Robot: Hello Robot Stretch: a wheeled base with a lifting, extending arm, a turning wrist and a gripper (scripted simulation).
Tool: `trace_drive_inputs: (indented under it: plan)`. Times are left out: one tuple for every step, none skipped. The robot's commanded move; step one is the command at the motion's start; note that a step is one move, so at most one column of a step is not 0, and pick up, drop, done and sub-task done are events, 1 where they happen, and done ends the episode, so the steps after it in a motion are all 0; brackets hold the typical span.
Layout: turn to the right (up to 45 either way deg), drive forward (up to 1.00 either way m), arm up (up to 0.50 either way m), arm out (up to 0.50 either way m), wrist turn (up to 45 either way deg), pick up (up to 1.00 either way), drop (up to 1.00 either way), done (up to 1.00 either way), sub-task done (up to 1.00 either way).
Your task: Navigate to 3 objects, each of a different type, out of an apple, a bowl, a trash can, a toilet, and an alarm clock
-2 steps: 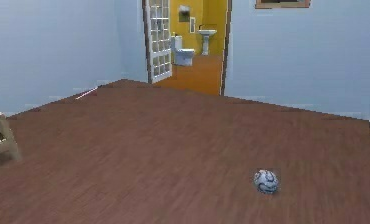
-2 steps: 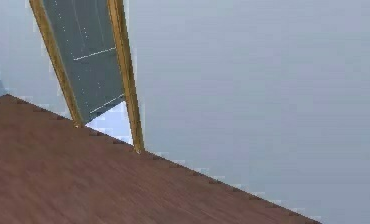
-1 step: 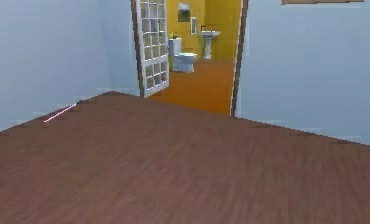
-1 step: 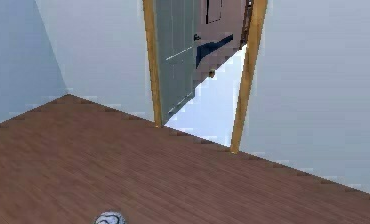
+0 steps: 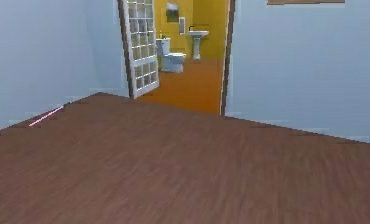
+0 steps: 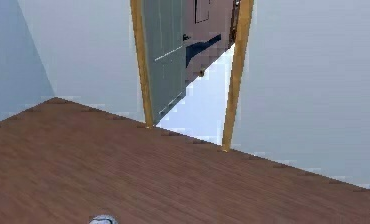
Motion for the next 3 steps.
trace_drive_inputs:
  plan:
    - [0.0, 0.45, 0.00, 0.00, 0.0, 0.00, 0.00, 0.00, 0.00]
    - [0.0, 1.00, 0.00, 0.00, 0.0, 0.00, 0.00, 0.00, 0.00]
    - [0.0, 1.00, 0.00, 0.00, 0.0, 0.00, 0.00, 0.00, 0.00]
